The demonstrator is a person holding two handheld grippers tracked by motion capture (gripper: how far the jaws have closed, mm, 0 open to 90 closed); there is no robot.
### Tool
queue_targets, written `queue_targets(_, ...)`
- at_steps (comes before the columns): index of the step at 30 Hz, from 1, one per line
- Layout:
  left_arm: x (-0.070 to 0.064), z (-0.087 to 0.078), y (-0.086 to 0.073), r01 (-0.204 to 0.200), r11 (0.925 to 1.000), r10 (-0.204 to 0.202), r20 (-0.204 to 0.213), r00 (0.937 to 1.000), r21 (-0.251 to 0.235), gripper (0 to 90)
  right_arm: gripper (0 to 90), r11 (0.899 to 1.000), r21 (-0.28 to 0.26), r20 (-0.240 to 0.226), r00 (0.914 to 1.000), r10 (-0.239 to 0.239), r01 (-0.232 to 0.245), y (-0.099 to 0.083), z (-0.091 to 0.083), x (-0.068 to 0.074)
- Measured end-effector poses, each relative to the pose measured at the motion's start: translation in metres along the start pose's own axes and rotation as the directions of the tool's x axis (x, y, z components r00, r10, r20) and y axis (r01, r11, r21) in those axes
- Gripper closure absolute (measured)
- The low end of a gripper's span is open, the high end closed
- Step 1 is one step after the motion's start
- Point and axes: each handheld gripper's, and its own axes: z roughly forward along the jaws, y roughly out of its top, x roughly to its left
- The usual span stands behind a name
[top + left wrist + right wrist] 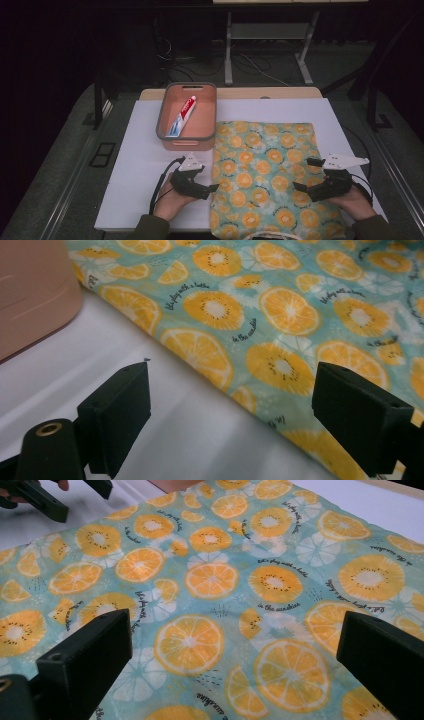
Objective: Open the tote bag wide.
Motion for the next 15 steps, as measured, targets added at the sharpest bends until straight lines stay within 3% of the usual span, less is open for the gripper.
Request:
queue_targets(7,-0.004,0.02,0.006,-0.02,0.9979,0.02,-0.004,0.9998,0.061,17.4,1.0,1.0,0.0,0.0,1.0,0.003,-0.003,0.0,0.0,0.0)
queue_targets(13,-0.006,0.025,0.007,-0.033,0.9966,0.033,-0.004,0.9994,0.075,30.3,1.0,1.0,-0.006,0.0,1.0,0.004,-0.004,0.0,-0.001,-0.001)
queue_targets(15,-0.009,0.024,0.007,-0.059,0.9946,0.062,-0.04,0.9973,0.086,37.6,1.0,1.0,-0.007,0.001,1.0,0.005,-0.005,0.0,-0.001,-0.001)
